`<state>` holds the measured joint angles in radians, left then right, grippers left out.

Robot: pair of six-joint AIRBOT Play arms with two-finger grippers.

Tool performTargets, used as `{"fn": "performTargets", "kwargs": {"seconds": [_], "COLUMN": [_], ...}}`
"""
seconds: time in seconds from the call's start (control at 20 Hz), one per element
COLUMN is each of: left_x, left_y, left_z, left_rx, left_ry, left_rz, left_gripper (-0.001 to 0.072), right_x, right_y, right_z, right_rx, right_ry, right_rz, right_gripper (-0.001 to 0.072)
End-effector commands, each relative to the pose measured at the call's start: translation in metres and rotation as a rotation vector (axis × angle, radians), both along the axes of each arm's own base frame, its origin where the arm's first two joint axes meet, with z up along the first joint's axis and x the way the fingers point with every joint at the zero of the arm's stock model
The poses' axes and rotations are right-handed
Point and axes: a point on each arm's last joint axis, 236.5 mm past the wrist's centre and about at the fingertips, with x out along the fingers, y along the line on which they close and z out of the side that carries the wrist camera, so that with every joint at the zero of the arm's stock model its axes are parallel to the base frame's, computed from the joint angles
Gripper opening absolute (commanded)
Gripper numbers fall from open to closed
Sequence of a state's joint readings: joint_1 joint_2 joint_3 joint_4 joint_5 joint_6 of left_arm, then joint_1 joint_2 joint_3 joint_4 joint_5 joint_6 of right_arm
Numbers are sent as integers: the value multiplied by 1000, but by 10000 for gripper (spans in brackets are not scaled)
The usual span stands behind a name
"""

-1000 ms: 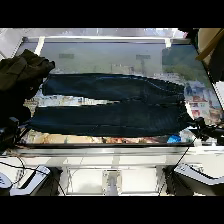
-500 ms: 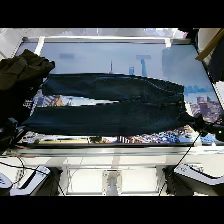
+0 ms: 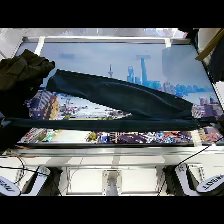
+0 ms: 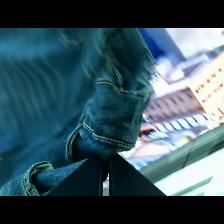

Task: Fold the clothes and pants, and hang the long-sleeved shirts on hangers.

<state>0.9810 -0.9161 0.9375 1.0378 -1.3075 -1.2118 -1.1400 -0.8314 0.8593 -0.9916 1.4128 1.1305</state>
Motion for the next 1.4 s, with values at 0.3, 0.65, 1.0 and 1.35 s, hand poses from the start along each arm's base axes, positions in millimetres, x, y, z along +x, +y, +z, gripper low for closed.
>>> {"fn": "performTargets", "kwargs": {"seconds": [0.3,0.65,1.0,1.35], "left_x": [248,378,402,414], "left_y": [-44,-83,-84,-86], "left_z": [29,-47,-73,-49], "left_rx": [230,364,311,322], "left_ry": [-236,-155,-173,-262], "left_rz": [-141,-166,-104,-97], "left_gripper": [10,11,11,699], "right_x": [93,160,178,181], "right_y": [10,-16,-47,-45], "right_z": [-38,-102,-101,-96], "right_rx": [97,93,92,115], "right_ry": [-21,-54,-142,-145], "right_rz": [-33,-191,-366,-374], "right_gripper": [38,39,40,650]}}
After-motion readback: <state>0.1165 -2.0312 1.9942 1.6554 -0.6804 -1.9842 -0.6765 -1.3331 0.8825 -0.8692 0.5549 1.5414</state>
